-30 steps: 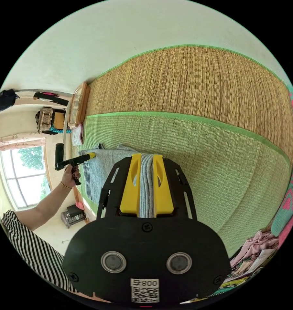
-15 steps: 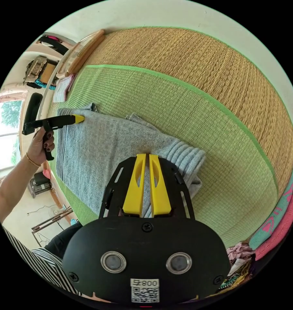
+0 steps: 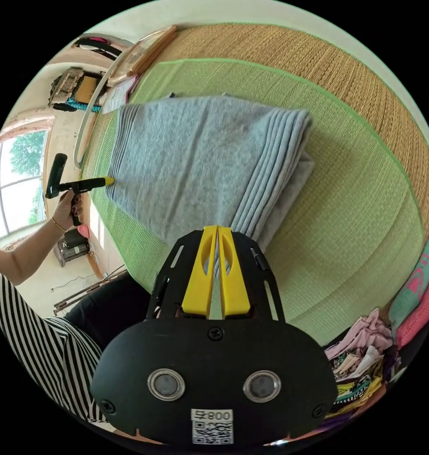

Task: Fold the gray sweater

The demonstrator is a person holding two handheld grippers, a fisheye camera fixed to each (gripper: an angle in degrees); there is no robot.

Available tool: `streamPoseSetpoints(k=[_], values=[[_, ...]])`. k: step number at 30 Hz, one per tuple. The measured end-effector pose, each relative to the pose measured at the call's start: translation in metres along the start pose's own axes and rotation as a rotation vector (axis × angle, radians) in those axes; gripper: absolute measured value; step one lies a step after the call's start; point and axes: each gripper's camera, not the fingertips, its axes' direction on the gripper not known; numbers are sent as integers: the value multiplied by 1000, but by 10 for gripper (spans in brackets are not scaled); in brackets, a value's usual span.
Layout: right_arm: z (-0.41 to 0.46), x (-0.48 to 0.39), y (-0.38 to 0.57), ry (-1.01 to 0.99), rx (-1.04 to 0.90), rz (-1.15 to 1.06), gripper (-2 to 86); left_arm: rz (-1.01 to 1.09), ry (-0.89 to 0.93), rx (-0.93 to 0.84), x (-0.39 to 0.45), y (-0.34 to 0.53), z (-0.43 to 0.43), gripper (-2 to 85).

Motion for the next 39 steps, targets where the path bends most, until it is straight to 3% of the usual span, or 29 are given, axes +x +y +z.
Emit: streamPoseSetpoints(k=[3, 9, 20, 26, 34, 39], values=[[24, -8, -1, 36, -89, 30, 0, -56, -12, -28, -15, -1, 27, 1], [9, -40, -10, 11, -92, 39, 0, -14, -45, -30, -16, 0, 50, 1], [-31, -116, -14, 58, -92, 40, 1, -325, 203, 87, -97, 67, 112, 4], [-67, -165, -2, 95, -41, 31, 2, -337, 323, 106, -121, 82, 154, 18], [-105, -241, -28, -24, 35, -23, 11, -473, 649, 252, -167, 111, 211, 107], [-131, -314, -86, -97, 69, -141, 40, -501, 652, 298, -184, 112, 236, 102]])
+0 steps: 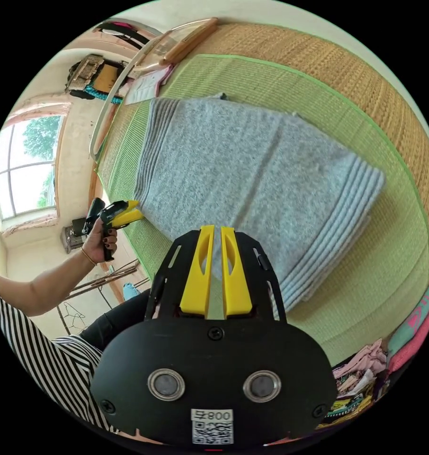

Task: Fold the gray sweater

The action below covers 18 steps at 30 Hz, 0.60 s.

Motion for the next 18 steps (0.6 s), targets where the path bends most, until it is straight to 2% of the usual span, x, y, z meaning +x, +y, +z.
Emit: streamPoseSetpoints(k=[7, 10, 18], values=[[-3, -111, -112, -71, -26, -136, 79, 26, 22, 40, -27, 5, 5, 76], [3, -155, -150, -52, -56, -144, 81, 55, 38, 53, -33, 9, 5, 67], [31, -241, -219, -5, -181, -97, 124, 195, -69, 18, -22, 20, 6, 62]])
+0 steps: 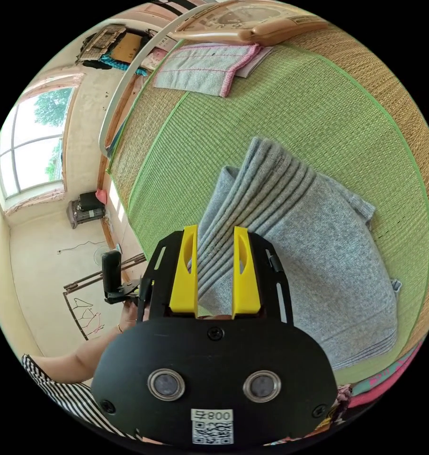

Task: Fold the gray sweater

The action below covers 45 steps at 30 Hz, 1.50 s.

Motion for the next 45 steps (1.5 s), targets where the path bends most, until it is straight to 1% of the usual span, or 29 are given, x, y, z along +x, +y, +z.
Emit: streamPoseSetpoints(k=[5, 8, 11, 16, 22, 23, 24, 25, 27, 28, 29, 33, 39, 41, 45], values=[[4, -38, -25, 60, -30, 48, 134, 76, -51, -38, 10, 5, 1, 62], [3, -56, -41, 100, -41, 83, 118, 125, -77, -59, 20, 8, 3, 61], [5, -77, -53, 205, -57, 93, 87, 167, -99, -72, 31, 11, 3, 61], [9, -111, -67, 314, -75, 85, 80, 229, -118, -102, 50, 17, 3, 62], [11, -125, -74, 347, -77, 97, 83, 253, -129, -123, 68, 25, -4, 62], [11, -125, -74, 339, -76, 96, 85, 257, -133, -128, 71, 27, -6, 62], [8, -120, -72, 288, -63, 111, 96, 260, -135, -131, 73, 28, -8, 62], [5, -113, -70, 194, -47, 129, 111, 266, -143, -137, 78, 30, -11, 62], [1, -100, -67, 86, -21, 164, 125, 280, -159, -146, 86, 34, -15, 62], [2, -96, -66, 79, -19, 179, 120, 292, -171, -152, 92, 37, -18, 62], [3, -94, -66, 93, -22, 183, 117, 304, -181, -155, 98, 40, -20, 62], [19, -98, -75, 265, -73, 173, 81, 330, -206, -166, 115, 49, -28, 62], [47, -93, -75, 434, -117, 124, 67, 350, -232, -175, 143, 66, -46, 62], [52, -82, -71, 433, -122, 108, 61, 348, -229, -176, 153, 74, -55, 62], [54, -29, -52, 272, -87, 127, 50, 358, -246, -181, 171, 86, -70, 61]])
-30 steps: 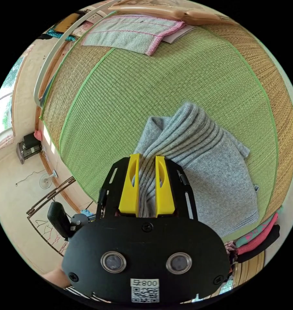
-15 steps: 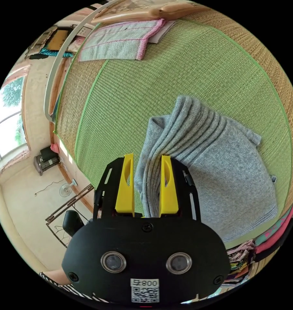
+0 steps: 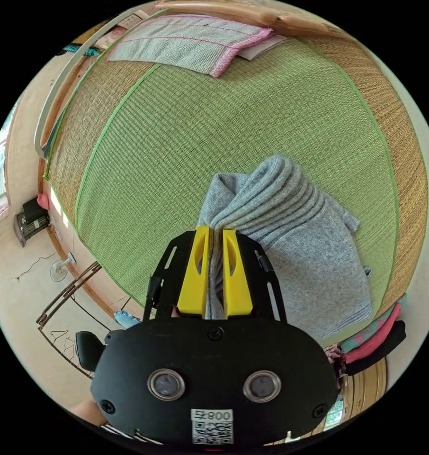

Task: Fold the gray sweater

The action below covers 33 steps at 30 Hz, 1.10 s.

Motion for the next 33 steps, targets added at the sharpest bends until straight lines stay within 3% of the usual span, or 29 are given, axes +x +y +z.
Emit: streamPoseSetpoints(k=[10, 23, 33], values=[[37, 159, 64, -458, 115, -7, 23, 86, -66, -13, 77, 30, -58, 61], [81, 399, 239, -694, 357, -33, 20, 497, -92, -165, 265, 57, -80, 60], [209, 585, 358, -777, 444, 141, 20, 665, -135, -401, 377, 75, -29, 60]])
